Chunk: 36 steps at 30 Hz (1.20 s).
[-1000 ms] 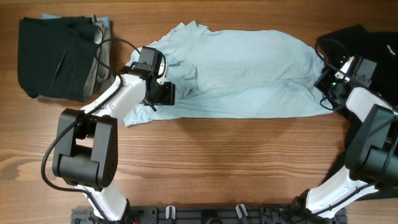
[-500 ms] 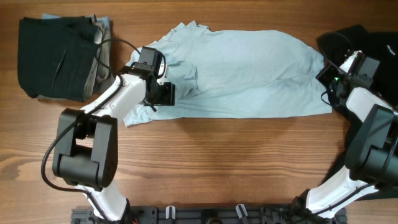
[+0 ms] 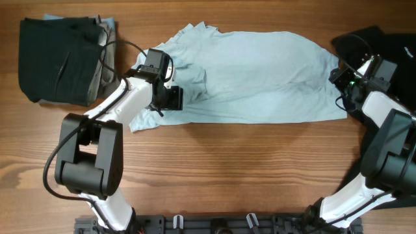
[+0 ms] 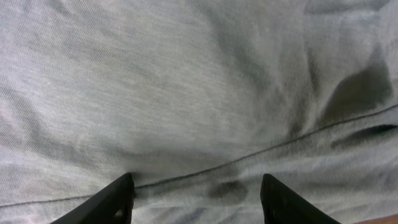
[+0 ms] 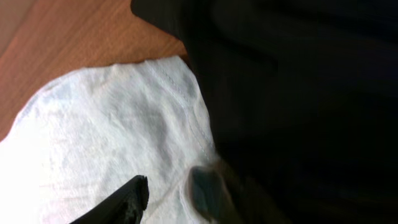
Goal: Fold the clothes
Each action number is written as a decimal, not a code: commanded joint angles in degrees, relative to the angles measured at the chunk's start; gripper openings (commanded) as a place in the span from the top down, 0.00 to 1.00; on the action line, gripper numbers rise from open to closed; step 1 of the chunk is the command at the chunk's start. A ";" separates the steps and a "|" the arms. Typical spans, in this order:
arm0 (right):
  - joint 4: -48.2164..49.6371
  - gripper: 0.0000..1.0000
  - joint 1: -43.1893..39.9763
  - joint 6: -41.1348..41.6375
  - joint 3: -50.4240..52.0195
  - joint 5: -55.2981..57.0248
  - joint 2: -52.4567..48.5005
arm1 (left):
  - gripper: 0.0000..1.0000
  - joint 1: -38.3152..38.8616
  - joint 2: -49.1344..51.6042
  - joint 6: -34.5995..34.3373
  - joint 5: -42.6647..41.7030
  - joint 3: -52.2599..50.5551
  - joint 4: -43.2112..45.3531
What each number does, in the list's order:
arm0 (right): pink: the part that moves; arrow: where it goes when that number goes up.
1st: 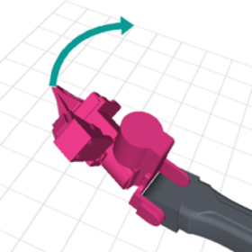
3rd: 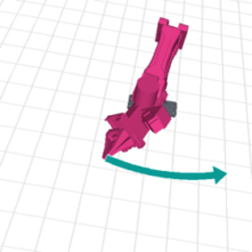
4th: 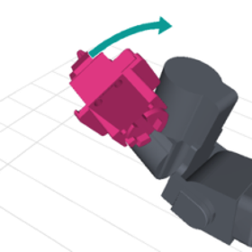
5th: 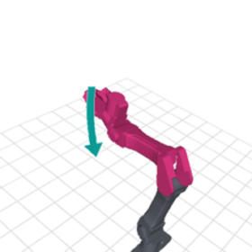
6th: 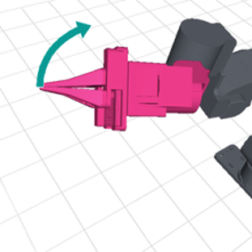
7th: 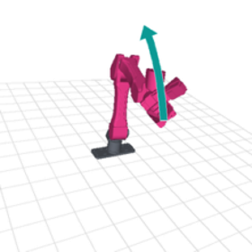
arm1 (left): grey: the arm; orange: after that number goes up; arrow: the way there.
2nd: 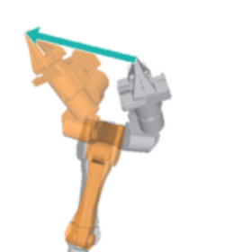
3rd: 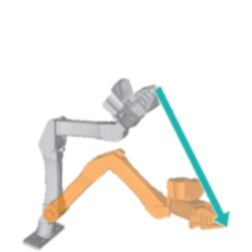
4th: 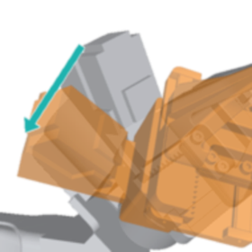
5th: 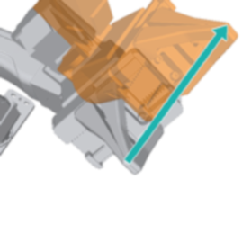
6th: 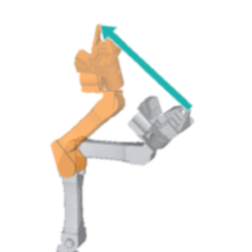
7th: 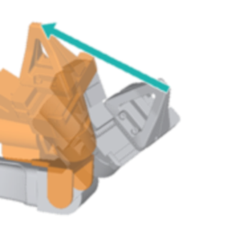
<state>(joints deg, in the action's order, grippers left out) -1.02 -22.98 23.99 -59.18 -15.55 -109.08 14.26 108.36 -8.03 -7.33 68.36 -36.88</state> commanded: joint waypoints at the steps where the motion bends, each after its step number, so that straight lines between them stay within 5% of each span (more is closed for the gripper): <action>1: -1.75 0.43 -0.90 -0.07 -0.07 -3.89 1.55 | 0.26 -0.33 -1.03 -0.13 -0.70 1.38 -2.25; 9: -9.14 0.39 -1.73 -0.11 -0.07 -10.86 11.23 | 0.14 -1.31 -7.08 -0.11 -0.96 7.58 -0.22; 14: -17.55 0.37 -1.73 -3.52 -0.07 -15.58 15.04 | 0.20 -0.63 -6.25 3.48 -2.08 7.78 4.79; 19: -30.29 0.36 -1.64 -4.52 -0.07 -12.09 14.56 | 0.18 -2.80 -5.64 -3.21 7.06 7.78 -1.99; 26: -43.71 0.31 -1.79 -4.44 0.33 1.36 14.51 | 0.16 -14.69 -6.12 -9.27 -1.88 6.88 -22.01; 36: -43.85 0.27 -1.79 -4.11 1.14 1.44 13.81 | 0.22 -21.53 -6.12 -8.96 -3.56 -3.65 -19.39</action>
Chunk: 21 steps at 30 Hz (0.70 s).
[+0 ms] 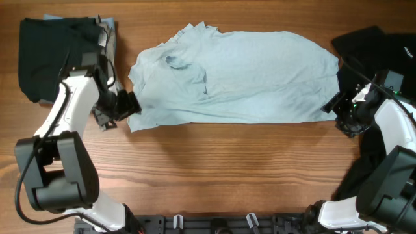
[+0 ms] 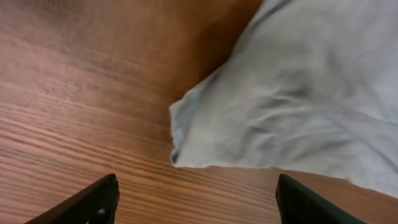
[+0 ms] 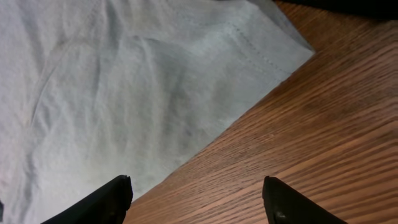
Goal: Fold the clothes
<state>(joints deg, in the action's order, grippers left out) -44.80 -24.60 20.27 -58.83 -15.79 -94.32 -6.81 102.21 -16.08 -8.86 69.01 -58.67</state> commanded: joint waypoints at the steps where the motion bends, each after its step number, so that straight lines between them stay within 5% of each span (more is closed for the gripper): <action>1: -0.07 0.26 -0.17 -0.37 0.79 1.68 -0.94 | 0.25 -0.46 0.02 -0.92 -2.27 -5.38 3.32; 5: 0.17 0.26 -0.17 -0.35 0.79 1.68 -0.94 | 0.33 -0.46 0.02 -0.92 -2.25 -8.37 8.55; 10: 0.68 0.26 -0.17 -0.20 0.81 1.68 -0.98 | 0.80 -0.46 0.02 -0.90 -1.27 -9.97 14.34; 14: 0.83 0.26 -0.17 -0.22 1.31 1.70 -0.98 | 0.83 -0.46 0.02 -0.87 1.03 -9.97 16.35; 17: 1.70 0.26 -0.17 -0.11 2.25 1.66 -0.98 | 0.96 -0.46 0.02 -0.87 3.21 -9.97 16.52; 21: 4.24 0.26 -0.17 2.43 5.31 1.66 -1.25 | 0.96 -0.85 0.00 -0.90 6.16 -9.97 15.63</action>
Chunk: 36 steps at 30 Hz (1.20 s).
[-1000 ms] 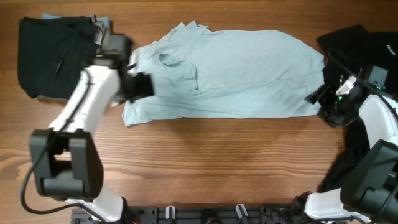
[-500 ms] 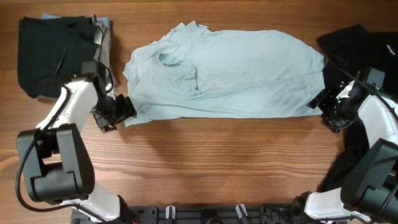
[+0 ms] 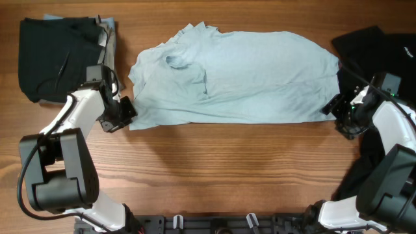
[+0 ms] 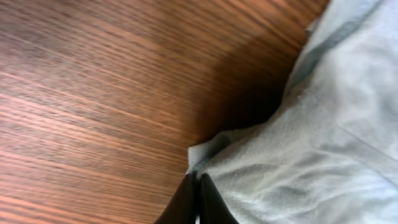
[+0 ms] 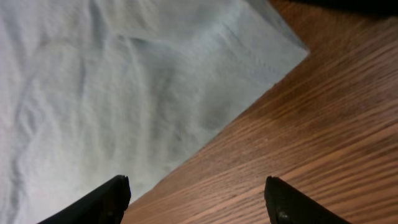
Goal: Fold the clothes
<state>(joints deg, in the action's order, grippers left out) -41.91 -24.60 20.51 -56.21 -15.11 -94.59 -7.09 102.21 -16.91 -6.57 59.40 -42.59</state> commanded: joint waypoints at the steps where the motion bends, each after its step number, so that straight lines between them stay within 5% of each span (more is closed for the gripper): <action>1: 2.21 0.26 -0.17 2.43 3.48 0.83 -1.27 | 0.96 -0.79 0.00 -0.09 3.80 -0.35 -0.44; 13: 13.51 0.19 -0.50 6.91 6.99 6.19 -5.33 | 0.96 -1.55 0.00 -0.09 3.63 -0.35 -0.42; 21: 18.45 0.52 -3.10 7.80 6.99 1.90 -5.33 | 0.96 -1.55 0.00 -0.07 2.56 -0.35 -0.44; 26: 18.32 0.92 -3.02 7.34 6.99 1.42 -5.33 | 0.96 -1.55 0.00 -0.09 2.54 -0.35 0.00; 36: 6.82 0.96 -3.04 6.47 6.97 7.32 1.36 | 0.96 -3.43 -2.84 -0.55 2.60 -0.24 -3.76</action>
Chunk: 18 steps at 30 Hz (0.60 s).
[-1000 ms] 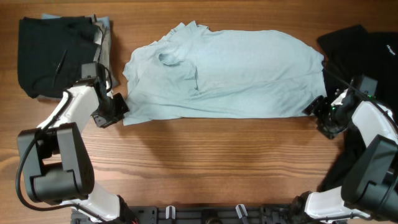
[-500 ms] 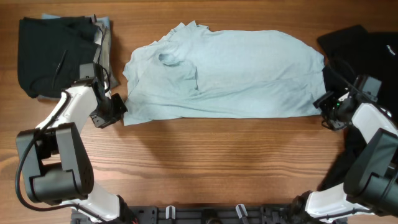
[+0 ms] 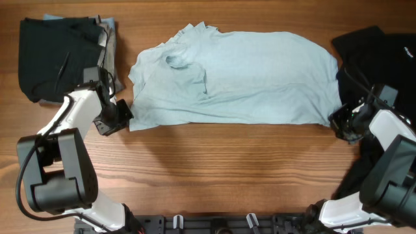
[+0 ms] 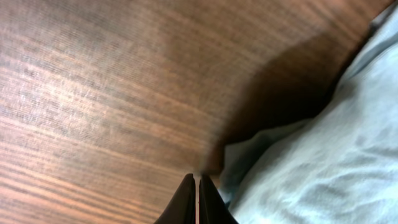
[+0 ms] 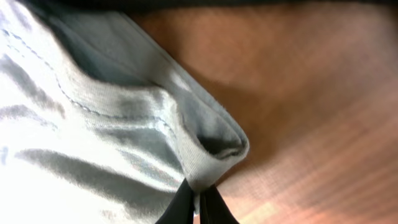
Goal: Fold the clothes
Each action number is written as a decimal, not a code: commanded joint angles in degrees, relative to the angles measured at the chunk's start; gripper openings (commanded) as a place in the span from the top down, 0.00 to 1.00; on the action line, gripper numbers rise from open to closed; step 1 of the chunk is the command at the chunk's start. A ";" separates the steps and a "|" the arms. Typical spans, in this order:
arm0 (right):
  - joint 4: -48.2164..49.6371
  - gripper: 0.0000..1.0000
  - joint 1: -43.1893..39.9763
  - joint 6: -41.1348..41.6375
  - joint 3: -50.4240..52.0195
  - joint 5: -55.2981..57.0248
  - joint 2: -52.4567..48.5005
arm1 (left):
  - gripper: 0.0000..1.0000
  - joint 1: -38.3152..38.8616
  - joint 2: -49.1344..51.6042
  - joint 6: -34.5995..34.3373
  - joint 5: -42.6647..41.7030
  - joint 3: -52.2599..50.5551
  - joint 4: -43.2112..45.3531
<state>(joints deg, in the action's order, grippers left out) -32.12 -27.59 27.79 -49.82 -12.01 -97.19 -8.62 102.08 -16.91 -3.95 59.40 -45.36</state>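
Note:
A light blue T-shirt [image 3: 240, 75] lies spread across the wooden table [image 3: 214, 175], its collar at the upper left. My left gripper [image 3: 122, 117] is at the shirt's lower-left corner. In the left wrist view its jaws [image 4: 198, 179] are pressed together, with the edge of the shirt [image 4: 311, 168] right at their tips. My right gripper [image 3: 338, 123] is at the lower-right corner. The right wrist view shows that gripper [image 5: 198, 194] shut on a bunched fold of the shirt's hem [image 5: 208, 146].
A stack of folded dark clothes [image 3: 55, 58] sits at the table's back left, close to my left arm. A black garment [image 3: 383, 49] lies along the right edge, beside and behind my right arm.
My right gripper, open beside the lower-right corner, has come in and shut on the hem there. My left gripper stays shut at the lower-left corner and has shifted slightly left.
First my left gripper was open over the shirt's left part and my right gripper open at the shirt's right edge by the black garment. Then both stood open beside the lower corners. The left then shut at its corner, and now the right has shut too.

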 commanded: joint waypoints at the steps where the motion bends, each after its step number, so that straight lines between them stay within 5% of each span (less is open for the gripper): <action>1: -4.39 0.96 -0.04 -0.83 0.59 5.16 4.85 | 0.96 -2.67 -3.39 -0.52 -0.02 -0.24 -1.38; 6: -7.54 0.95 -0.02 -1.05 0.59 8.22 7.96 | 0.94 -6.60 -6.64 0.17 -2.71 -0.24 -1.77; 8: -6.80 0.96 -0.02 -0.98 0.59 8.20 8.11 | 0.67 -6.78 -6.84 0.35 -6.05 -0.24 -1.81; 13: -5.03 0.96 -0.02 -0.85 0.59 8.17 8.11 | 0.34 -5.07 -6.45 4.50 -17.70 -0.26 -1.14; 18: -3.67 0.96 -0.02 -0.81 0.59 8.15 8.11 | 0.41 -2.62 -6.45 4.48 -15.80 -1.51 -0.59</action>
<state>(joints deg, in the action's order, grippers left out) -36.56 -27.59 27.38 -49.71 -5.67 -90.08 -12.71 96.07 -13.89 -17.72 59.33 -46.50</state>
